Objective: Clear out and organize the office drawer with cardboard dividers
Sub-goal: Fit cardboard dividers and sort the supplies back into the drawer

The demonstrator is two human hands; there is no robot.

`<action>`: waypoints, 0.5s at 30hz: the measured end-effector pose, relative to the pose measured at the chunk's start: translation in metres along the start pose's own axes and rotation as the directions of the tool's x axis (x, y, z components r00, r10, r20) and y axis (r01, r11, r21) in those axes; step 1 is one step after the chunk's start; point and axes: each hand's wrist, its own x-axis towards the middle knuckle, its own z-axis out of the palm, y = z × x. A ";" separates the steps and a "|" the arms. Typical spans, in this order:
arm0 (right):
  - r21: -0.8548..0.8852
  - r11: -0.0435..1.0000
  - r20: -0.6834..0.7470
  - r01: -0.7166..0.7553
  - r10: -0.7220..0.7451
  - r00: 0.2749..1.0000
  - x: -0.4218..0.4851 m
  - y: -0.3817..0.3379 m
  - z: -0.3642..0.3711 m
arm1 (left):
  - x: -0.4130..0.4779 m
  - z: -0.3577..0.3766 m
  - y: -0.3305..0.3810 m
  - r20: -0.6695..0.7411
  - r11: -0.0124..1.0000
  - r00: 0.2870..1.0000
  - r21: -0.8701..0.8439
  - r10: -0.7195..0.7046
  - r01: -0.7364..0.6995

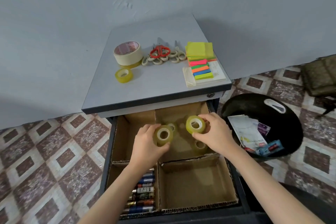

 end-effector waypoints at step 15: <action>-0.193 0.979 0.182 0.063 -0.027 0.983 0.022 -0.002 0.004 | 0.064 0.018 0.009 0.285 0.829 0.958 0.524 0.042 -0.192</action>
